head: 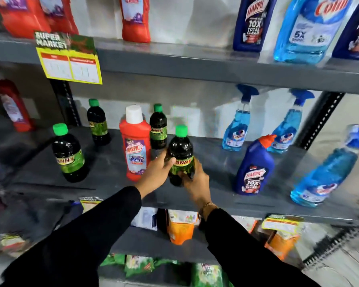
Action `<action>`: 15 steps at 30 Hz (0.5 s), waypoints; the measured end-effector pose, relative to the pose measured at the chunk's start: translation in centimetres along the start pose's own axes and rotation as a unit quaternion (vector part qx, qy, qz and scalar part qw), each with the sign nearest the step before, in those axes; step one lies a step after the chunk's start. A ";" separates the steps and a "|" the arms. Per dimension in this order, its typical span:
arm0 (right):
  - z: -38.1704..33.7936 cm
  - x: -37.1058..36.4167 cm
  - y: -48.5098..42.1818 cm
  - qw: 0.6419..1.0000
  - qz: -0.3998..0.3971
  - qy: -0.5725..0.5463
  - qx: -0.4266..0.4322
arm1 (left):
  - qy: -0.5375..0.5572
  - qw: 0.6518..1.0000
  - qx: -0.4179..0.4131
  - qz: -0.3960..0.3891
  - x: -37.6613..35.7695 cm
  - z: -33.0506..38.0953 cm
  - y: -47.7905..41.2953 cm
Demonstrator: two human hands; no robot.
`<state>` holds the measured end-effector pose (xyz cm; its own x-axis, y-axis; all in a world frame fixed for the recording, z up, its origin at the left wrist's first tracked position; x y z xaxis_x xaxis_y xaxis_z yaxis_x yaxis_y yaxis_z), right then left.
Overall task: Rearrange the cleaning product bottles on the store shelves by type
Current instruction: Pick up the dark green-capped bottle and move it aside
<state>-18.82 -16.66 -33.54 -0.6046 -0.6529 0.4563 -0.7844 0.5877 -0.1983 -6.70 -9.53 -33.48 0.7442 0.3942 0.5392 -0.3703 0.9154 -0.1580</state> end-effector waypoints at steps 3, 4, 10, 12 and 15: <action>2.3 -1.0 -0.9 0.999 -0.006 -0.023 -0.048 | -0.004 0.999 0.043 -0.014 -0.8 -2.0 -1.0; 2.9 -1.3 -1.1 0.998 -0.006 -0.030 -0.057 | 0.002 0.999 0.045 -0.020 -1.0 -2.4 -1.1; 3.6 -2.3 -0.8 0.997 0.018 -0.062 -0.046 | -0.004 1.000 0.030 0.007 -1.4 -2.4 -0.2; 3.7 -2.9 0.2 0.993 0.099 -0.052 -0.048 | -0.045 0.997 -0.013 0.059 -0.6 -1.5 1.1; 1.8 -5.7 1.8 0.988 0.149 0.044 0.012 | -0.169 0.930 -0.124 0.302 2.7 0.4 4.2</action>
<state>-17.07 -12.73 -38.01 -0.7952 -0.4090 0.4476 -0.5778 0.7350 -0.3548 -6.47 -4.71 -32.31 0.2093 0.8323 0.5133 -0.4935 0.5431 -0.6794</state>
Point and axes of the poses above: each hand's wrist, its own y-axis away from the middle knuckle, its own x-axis out of the back of the hand, z = x × y, the point moved 5 cm from there along -y, towards the middle knuckle, and after that the axes turned 15 degrees about -z, right-handed, at the moved point
